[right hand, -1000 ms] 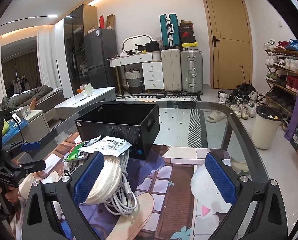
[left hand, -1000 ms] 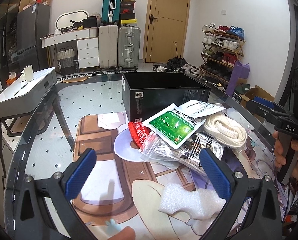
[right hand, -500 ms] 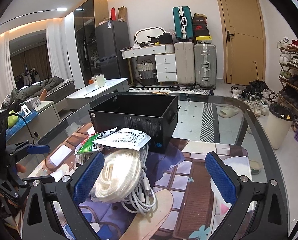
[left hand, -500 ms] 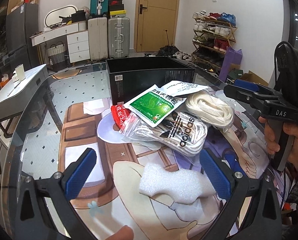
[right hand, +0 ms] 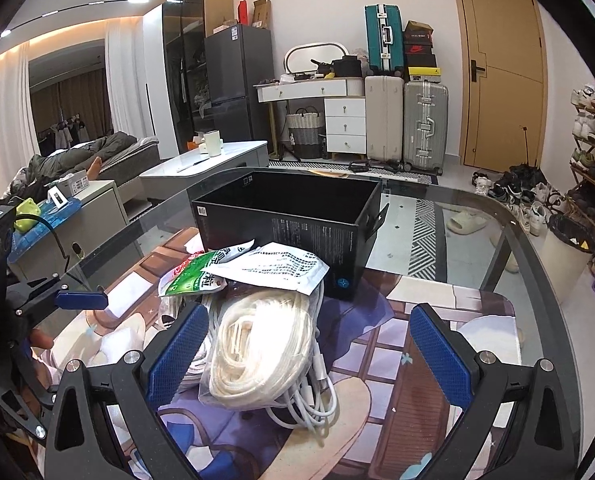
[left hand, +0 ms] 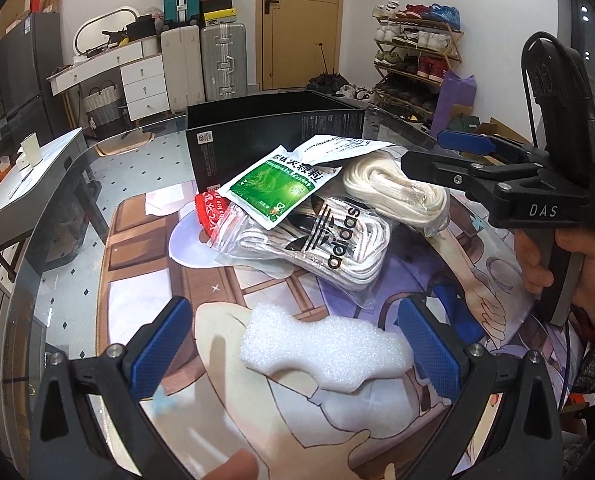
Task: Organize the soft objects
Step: 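Move the left tool toward the white foam while the right tool approaches the bagged white rope, then close the right tool on the clear bag of white rope while the left tool closes on the foam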
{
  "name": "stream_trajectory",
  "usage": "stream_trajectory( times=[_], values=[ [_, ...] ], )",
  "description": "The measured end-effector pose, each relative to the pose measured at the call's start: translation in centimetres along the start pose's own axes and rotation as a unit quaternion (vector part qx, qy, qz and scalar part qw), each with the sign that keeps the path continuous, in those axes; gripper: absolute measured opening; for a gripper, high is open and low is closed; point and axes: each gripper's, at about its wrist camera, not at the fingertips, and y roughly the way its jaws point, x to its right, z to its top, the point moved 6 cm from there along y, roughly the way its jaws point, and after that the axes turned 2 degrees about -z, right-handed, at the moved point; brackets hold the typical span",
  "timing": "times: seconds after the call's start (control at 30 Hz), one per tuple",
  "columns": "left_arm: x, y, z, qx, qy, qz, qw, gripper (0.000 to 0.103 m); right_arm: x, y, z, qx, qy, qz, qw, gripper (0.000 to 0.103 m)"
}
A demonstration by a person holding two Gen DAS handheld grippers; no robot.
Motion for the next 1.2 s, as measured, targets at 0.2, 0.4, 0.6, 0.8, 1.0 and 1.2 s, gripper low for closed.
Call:
stream_trajectory(
  times=[0.2, 0.4, 0.6, 0.8, 1.0, 1.2],
  values=[
    [0.2, 0.4, 0.0, -0.010, 0.010, 0.007, 0.9999, 0.103, -0.4, 1.1, -0.1, -0.019, -0.004, 0.007, 1.000, 0.102],
    [0.2, 0.8, -0.2, -0.024, 0.015, 0.013, 0.9995, 0.103, -0.9, 2.1, -0.4, -0.042, -0.014, 0.017, 0.999, 0.092],
    [0.2, 1.0, -0.1, -0.032, 0.015, 0.013, 0.9993, 0.103, -1.2, 3.0, -0.7, -0.059, -0.013, 0.033, 0.998, 0.071],
    [0.1, 0.9, -0.1, -0.032, 0.010, 0.003, 0.9994, 0.102, -2.1, 3.2, -1.0, -0.065, -0.030, 0.039, 0.997, 0.056],
    [0.0, 0.9, -0.1, -0.034, 0.005, -0.014, 0.9993, 0.094, -2.1, 3.3, -0.9, -0.063, -0.027, 0.042, 0.997, 0.047],
    [0.3, 0.9, -0.1, -0.036, 0.003, -0.028, 0.9990, 0.078, -1.8, 3.0, -0.8, -0.059, -0.021, 0.043, 0.997, 0.040]
  ],
)
